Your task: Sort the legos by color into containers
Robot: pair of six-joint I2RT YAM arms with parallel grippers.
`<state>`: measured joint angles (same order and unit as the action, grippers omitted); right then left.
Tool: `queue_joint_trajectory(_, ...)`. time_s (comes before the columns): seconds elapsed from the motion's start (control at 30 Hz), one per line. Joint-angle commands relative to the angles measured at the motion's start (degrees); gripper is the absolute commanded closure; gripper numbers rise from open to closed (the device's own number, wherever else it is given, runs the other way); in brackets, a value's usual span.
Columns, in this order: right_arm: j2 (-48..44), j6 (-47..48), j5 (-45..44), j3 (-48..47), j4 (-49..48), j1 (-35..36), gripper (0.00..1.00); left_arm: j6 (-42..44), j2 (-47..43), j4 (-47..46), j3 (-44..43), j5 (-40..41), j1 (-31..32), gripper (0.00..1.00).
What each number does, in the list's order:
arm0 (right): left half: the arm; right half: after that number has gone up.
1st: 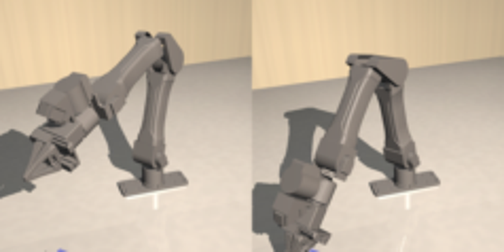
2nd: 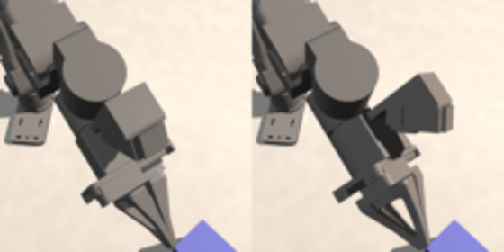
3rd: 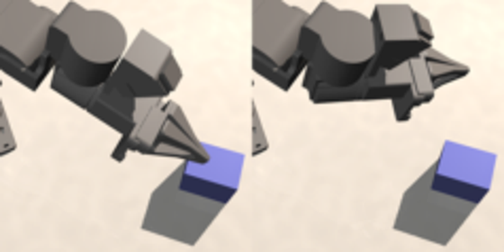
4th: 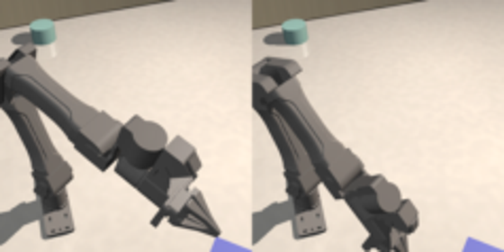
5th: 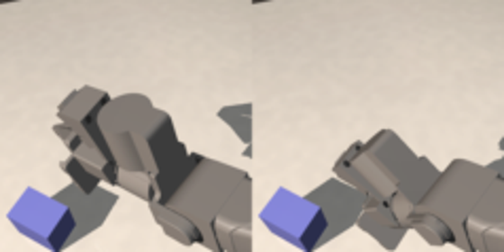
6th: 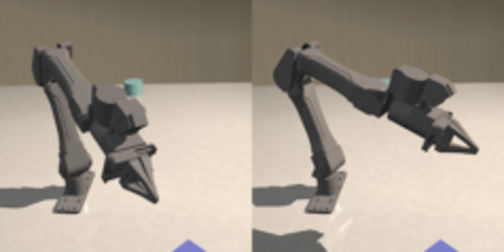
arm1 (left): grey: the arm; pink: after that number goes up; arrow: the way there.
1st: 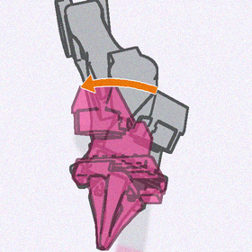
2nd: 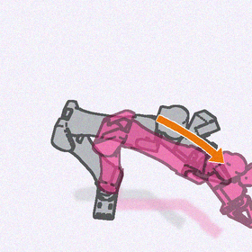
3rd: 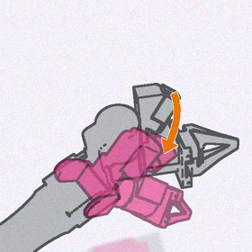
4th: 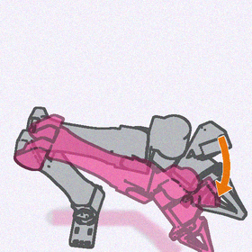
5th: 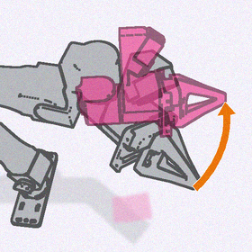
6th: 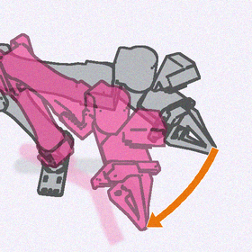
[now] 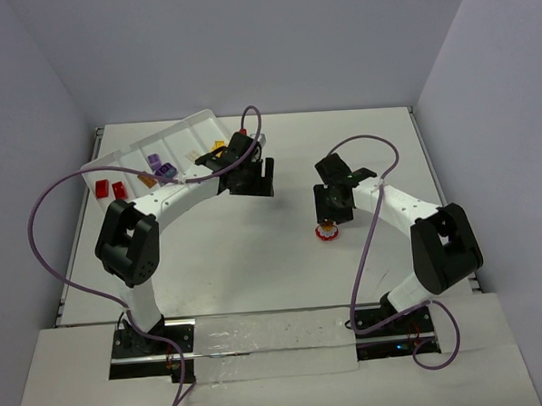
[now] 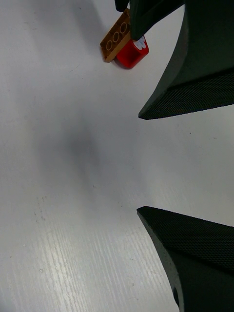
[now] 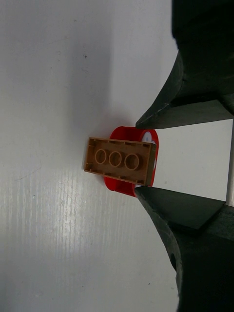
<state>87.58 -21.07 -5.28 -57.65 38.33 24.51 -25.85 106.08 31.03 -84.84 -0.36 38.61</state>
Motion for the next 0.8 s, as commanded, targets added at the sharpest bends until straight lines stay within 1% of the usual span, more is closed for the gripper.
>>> queue_joint_trajectory(0.0,0.58,-0.73,0.83,-2.09,-2.27,0.48,0.45,0.18,-0.91,-1.41,-0.36,-1.1,-0.2,0.21)
queue_joint_trajectory(0.17,1.11,-1.6,0.31,-2.24,-2.21,1.0,0.48,0.39,-1.25,-1.46,-0.1,-1.04,-0.2,0.21)
queue_joint_trajectory(0.2,1.11,-1.73,0.1,-2.21,-2.21,1.1,0.49,0.36,-1.32,-1.49,-0.02,-1.04,-0.2,0.21)
queue_joint_trajectory(0.27,1.19,-2.13,-0.34,-2.21,-2.12,1.33,0.55,0.36,-1.32,-1.58,0.2,-1.13,-0.2,0.21)
queue_joint_trajectory(0.3,1.19,-2.13,-0.43,-2.21,-2.12,1.33,0.55,0.36,-1.32,-1.58,0.29,-1.22,-0.2,0.21)
queue_joint_trajectory(0.37,1.19,-2.56,-0.57,-2.12,-2.21,1.61,0.61,0.5,-1.26,-1.76,0.52,-1.71,-0.2,0.21)
queue_joint_trajectory(0.43,1.12,-2.87,-0.75,-2.12,-2.14,1.75,0.74,0.46,-1.16,-1.83,0.62,-2.03,-0.2,0.21)
queue_joint_trajectory(0.53,0.58,-3.08,-0.94,-2.54,-1.87,1.94,0.88,0.38,-1.3,-2.0,0.95,-2.1,-0.2,0.21)
queue_joint_trajectory(0.57,0.31,-3.15,-0.91,-2.78,-1.68,1.99,0.91,0.36,-1.36,-2.02,1.04,-2.1,-0.2,0.21)
queue_joint_trajectory(0.63,-0.74,-3.28,-0.96,-3.61,-1.15,2.03,0.94,0.32,-1.65,-2.23,1.29,-2.36,-0.2,0.2)
queue_joint_trajectory(0.77,-2.24,-5.05,1.89,-6.5,-0.88,1.07,0.97,0.97,-1.76,-2.66,1.79,-8.29,-0.2,0.16)
